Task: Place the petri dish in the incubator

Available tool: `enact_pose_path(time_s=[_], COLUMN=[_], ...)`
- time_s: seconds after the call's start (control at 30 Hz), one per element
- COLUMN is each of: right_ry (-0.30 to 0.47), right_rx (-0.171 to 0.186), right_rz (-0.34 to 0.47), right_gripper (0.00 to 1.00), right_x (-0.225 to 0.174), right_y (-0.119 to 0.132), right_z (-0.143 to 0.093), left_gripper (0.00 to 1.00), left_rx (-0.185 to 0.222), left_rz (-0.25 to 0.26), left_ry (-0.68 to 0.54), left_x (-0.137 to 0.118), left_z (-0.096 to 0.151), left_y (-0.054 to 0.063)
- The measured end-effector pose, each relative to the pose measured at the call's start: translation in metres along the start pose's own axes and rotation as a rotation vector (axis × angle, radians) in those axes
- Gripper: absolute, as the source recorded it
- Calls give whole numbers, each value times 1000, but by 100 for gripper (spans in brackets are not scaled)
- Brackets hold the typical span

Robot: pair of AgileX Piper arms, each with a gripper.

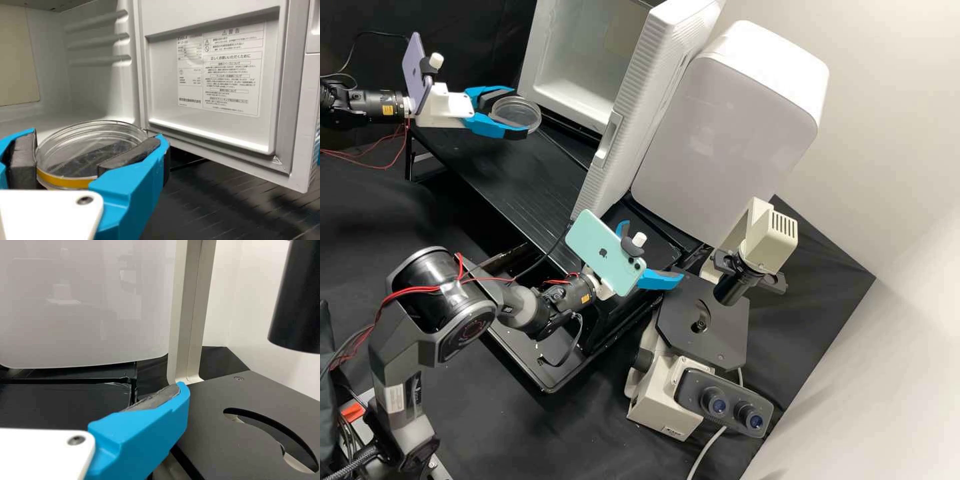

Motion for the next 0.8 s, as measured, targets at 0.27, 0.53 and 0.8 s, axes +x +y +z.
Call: enact_pose_path(time_s=[0.27,0.53,0.8], right_ry=[0,0,0], right_rx=[0,0,0], right_rz=[0,0,0], right_gripper=[100,100,100], right_x=[0,0,0], right_y=[0,0,0], right_z=[0,0,0], left_gripper=[0,0,0], left_rx=[51,89,88], left_rz=[0,-28,-8], left_ry=[2,87,179], left_x=[25,65,106], left_z=[10,11,3], left_y=[-1,1,16])
